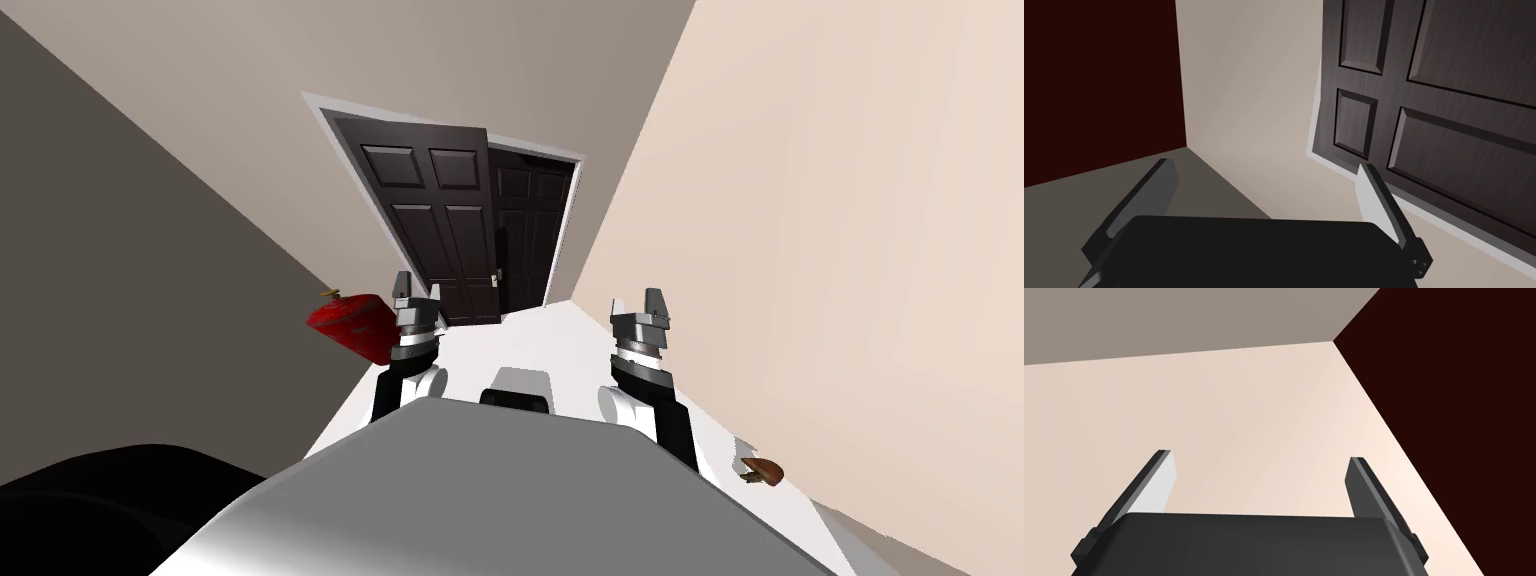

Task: Pull the door open

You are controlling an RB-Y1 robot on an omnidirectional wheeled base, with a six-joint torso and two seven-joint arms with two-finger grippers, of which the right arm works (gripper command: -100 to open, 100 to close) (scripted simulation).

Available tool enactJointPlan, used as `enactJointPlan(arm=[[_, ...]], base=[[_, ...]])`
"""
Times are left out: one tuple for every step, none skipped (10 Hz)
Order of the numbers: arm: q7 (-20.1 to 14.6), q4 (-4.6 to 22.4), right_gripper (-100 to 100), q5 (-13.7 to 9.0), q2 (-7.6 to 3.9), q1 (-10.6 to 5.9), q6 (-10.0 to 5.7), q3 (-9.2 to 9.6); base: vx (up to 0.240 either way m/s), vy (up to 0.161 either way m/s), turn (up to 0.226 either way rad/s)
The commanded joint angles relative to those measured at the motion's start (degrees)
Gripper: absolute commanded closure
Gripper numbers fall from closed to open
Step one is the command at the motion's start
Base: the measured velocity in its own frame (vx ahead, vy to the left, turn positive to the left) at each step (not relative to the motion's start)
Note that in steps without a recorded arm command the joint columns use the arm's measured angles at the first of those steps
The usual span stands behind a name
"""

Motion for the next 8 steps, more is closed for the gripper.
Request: enactJointPlan(arm=[[-0.1,1.6,-100,-0.2,-0.56,-0.43,-0.37,-0.32],[-0.1,2.9,-100,-0.4,-0.94,-0.76,-0.66,-0.55],[-0.2,3.6,-100,-0.5,-1.16,-0.94,-0.81,-0.68],[-0.3,5.0,-100,-0.7,-1.58,-1.31,-1.13,-0.94],[-0.4,6.7,-100,-0.9,-2.08,-1.79,-1.54,-1.28],[-0.4,7.7,-100,-1.1,-2.35,-2.06,-1.77,-1.46],[-0.5,8.7,-100,-1.2,-2.61,-2.33,-1.99,-1.65],[-0.5,9.7,-100,-1.3,-2.88,-2.6,-2.22,-1.83]], base=[[0.043,-0.002,0.067],[0.116,-0.01,0.091],[0.104,-0.006,0.049],[0.09,-0.008,0.062],[0.098,0.001,0.115],[0.106,-0.021,0.07],[0.101,-0.02,0.048],[0.08,-0.005,0.061]])
